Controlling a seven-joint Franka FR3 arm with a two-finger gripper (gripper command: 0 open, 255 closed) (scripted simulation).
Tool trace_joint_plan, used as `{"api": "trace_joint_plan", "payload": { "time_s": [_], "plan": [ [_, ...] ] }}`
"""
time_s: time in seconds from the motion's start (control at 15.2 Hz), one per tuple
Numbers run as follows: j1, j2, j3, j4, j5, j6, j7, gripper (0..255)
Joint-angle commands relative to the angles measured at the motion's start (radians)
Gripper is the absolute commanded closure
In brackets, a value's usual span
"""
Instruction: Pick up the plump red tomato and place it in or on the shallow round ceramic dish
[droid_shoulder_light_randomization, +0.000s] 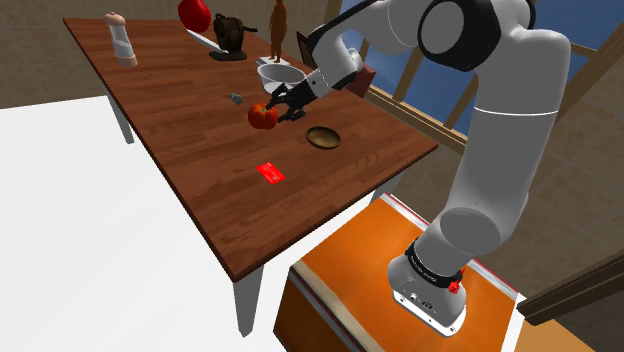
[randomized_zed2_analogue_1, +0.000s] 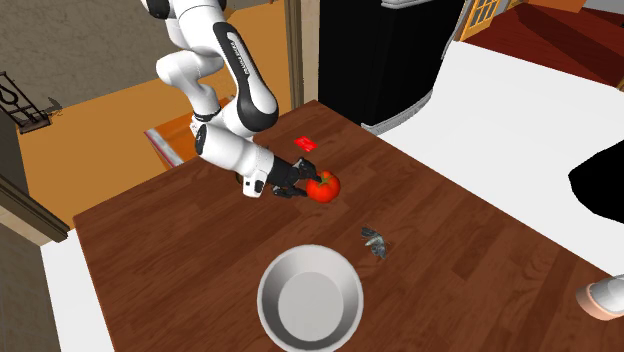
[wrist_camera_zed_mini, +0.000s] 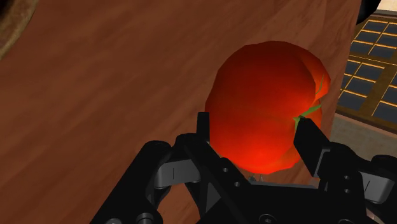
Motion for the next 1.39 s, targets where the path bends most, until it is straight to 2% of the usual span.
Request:
{"api": "trace_joint_plan", "payload": {
  "time_s": [0.0,1.32],
  "plan": [
    [0.002,-0.013,-0.003,-0.001,-0.011,-0.004,0.015,255],
    [0.020,-0.160,-0.035,0.035,-0.156,-0.081,0.213,255]
  ]
}}
